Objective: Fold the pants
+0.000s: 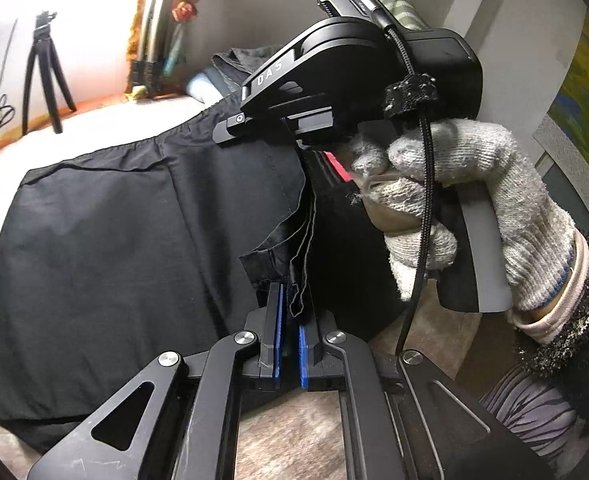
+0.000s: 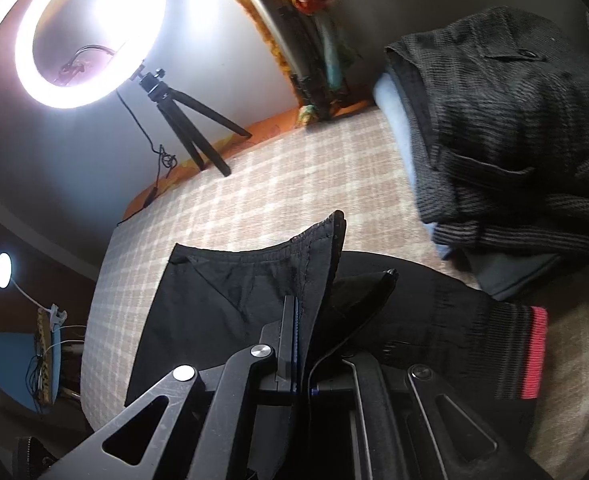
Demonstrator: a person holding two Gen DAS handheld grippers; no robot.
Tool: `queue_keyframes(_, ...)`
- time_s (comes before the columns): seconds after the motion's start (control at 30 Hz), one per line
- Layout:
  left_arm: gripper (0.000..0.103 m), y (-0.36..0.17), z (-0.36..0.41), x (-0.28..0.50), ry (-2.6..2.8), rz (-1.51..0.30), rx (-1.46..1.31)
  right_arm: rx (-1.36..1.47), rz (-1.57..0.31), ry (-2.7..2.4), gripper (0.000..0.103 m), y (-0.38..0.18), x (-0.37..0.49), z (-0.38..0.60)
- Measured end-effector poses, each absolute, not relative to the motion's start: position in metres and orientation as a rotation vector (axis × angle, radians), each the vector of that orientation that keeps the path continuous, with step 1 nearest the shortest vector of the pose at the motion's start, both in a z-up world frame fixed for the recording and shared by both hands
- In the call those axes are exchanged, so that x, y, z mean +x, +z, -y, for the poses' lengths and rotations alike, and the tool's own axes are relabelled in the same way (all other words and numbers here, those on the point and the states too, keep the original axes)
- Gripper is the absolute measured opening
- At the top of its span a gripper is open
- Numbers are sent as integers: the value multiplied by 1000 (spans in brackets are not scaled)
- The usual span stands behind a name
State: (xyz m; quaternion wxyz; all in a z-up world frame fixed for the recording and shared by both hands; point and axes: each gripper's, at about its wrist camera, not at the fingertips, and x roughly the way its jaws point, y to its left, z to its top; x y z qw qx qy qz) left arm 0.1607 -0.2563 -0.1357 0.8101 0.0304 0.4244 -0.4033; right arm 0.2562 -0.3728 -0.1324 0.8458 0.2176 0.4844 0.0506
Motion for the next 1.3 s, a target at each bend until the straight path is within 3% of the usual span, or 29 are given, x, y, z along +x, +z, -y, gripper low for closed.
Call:
queue_keyframes(0.13,5,-136,258,161,-883,-934,47,451,-1027,92,1,-133,251,381)
queue_keyframes(0.27,19,-133,253,160,-907,-959,36,445,-1034,85,1,-135,247,387)
queue_keyframes(0.33,20,-129,245,157,-909,-948,52,440,-1041,84,1,-137,246,389)
queue_keyframes(0.47,40,-120,207,158,-881,-921,19,432,-1051,84,1,-138,242,394)
queue_keyframes(0.83,40,-133,104,191,-547,-849,112,411,-1077,61,1,-144,233,415)
queue_keyframes(1.3,40,-151,130,205,-536,-774,232,314,-1101,23,2,-151,227,421)
